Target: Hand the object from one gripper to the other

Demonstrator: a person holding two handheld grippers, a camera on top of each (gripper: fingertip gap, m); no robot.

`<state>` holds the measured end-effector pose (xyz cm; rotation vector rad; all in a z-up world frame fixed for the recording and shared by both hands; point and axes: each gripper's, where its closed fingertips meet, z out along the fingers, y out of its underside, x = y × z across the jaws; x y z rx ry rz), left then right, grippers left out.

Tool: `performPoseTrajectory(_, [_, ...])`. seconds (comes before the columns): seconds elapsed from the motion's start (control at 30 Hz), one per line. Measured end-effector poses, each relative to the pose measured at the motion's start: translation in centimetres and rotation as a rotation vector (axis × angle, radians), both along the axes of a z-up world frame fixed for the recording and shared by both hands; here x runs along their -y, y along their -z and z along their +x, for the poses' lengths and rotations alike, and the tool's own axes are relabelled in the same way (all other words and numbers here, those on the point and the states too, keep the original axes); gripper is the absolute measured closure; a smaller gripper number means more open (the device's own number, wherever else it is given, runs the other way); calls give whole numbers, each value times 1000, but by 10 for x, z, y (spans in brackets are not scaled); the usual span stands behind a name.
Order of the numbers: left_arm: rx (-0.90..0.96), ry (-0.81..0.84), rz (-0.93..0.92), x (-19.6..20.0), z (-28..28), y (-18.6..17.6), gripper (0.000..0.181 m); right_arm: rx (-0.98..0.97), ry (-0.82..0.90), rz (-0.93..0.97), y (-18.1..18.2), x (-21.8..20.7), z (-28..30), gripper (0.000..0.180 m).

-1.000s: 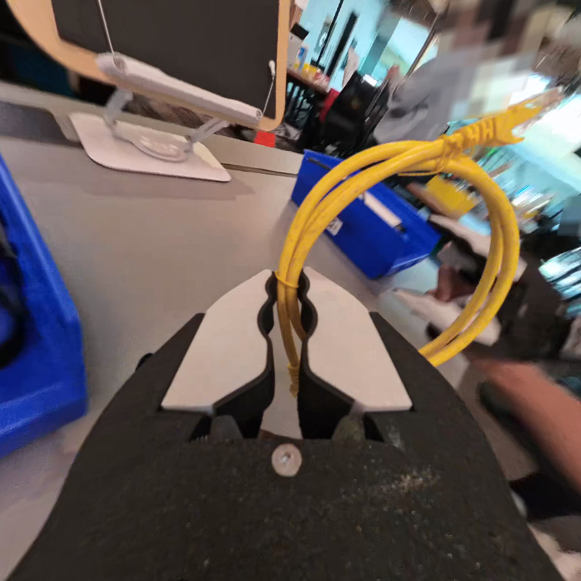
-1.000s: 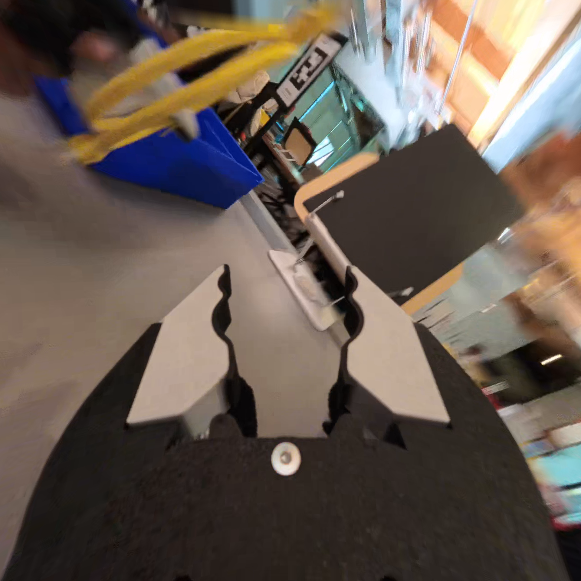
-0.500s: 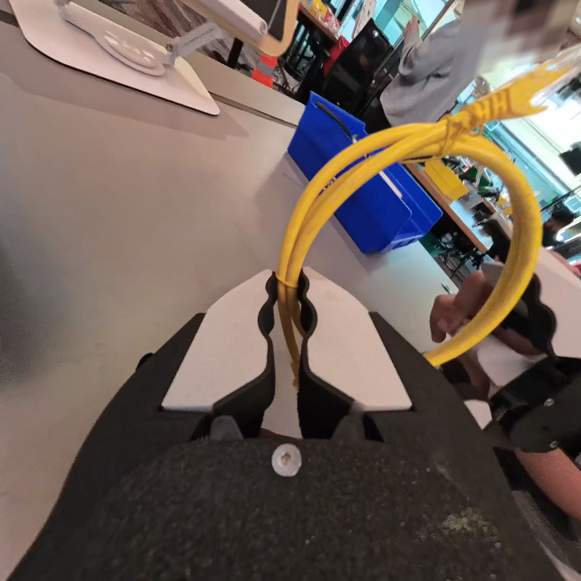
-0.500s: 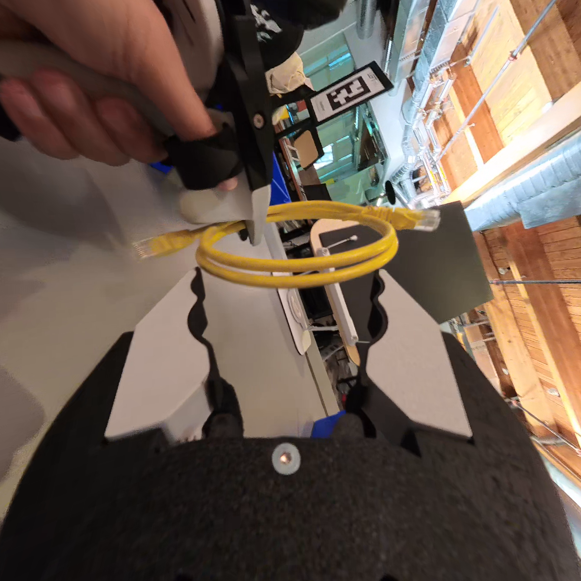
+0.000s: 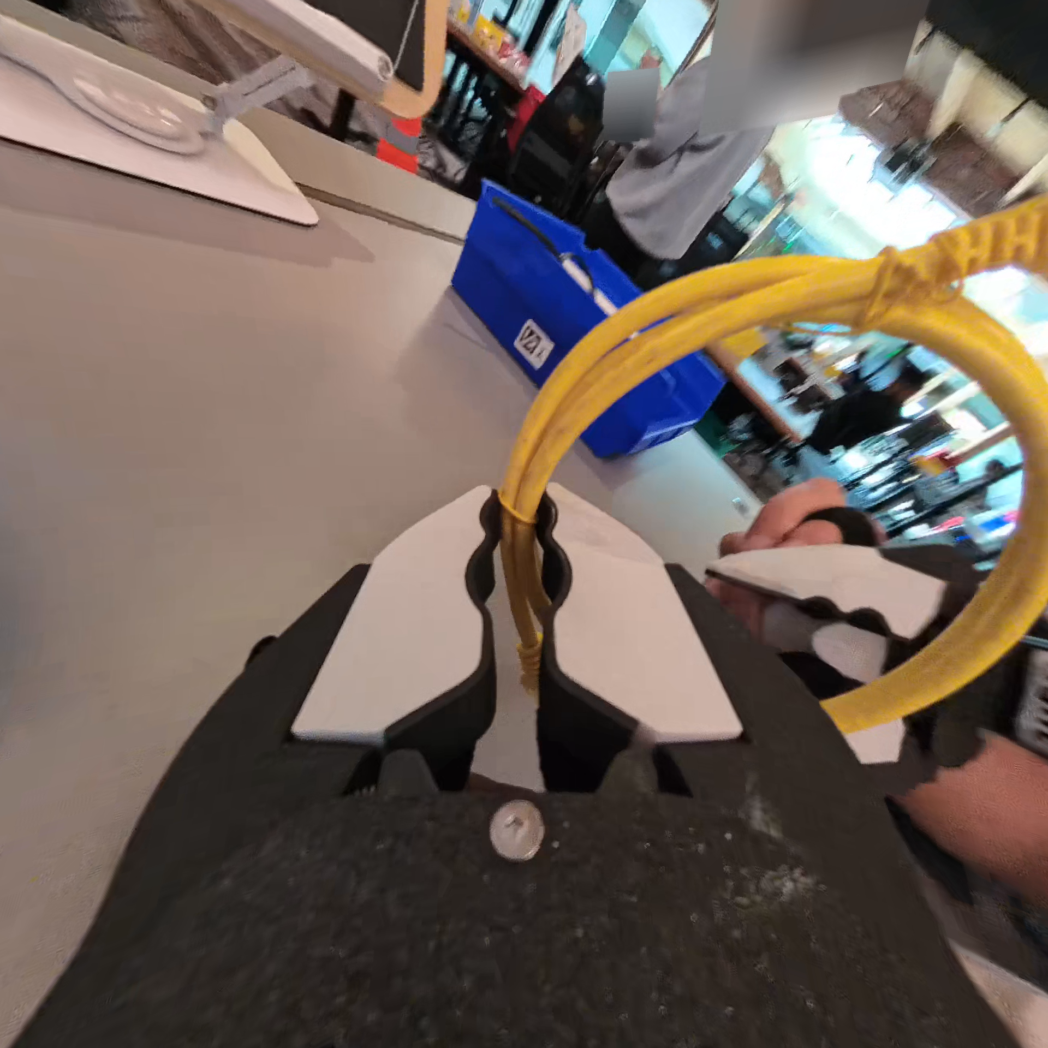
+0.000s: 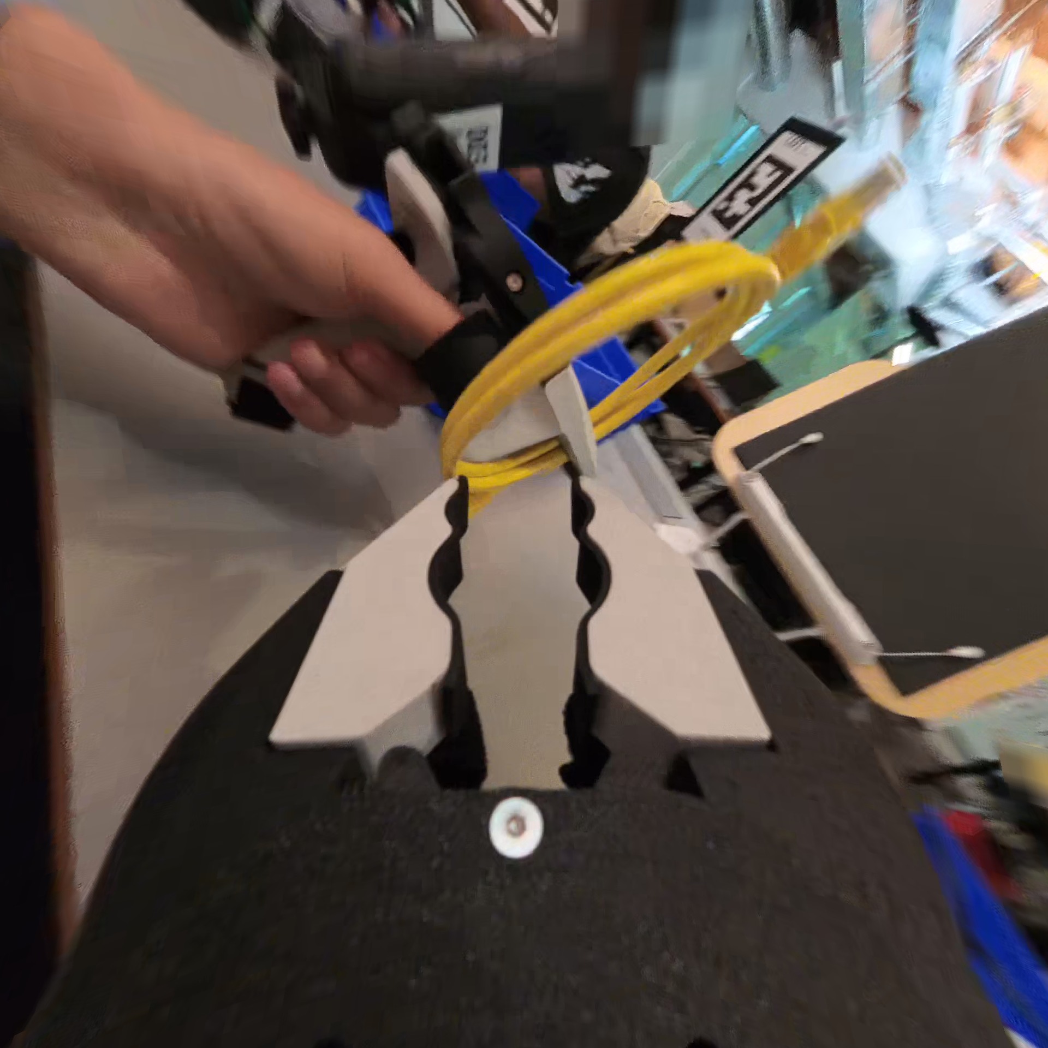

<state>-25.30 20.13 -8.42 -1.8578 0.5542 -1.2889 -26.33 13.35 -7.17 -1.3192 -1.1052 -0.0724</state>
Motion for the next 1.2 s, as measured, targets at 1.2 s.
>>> performPoseTrajectory(1.2, [-532, 214, 989, 36, -8, -19, 129, -662, -771, -1310, -12, 61, 20, 175])
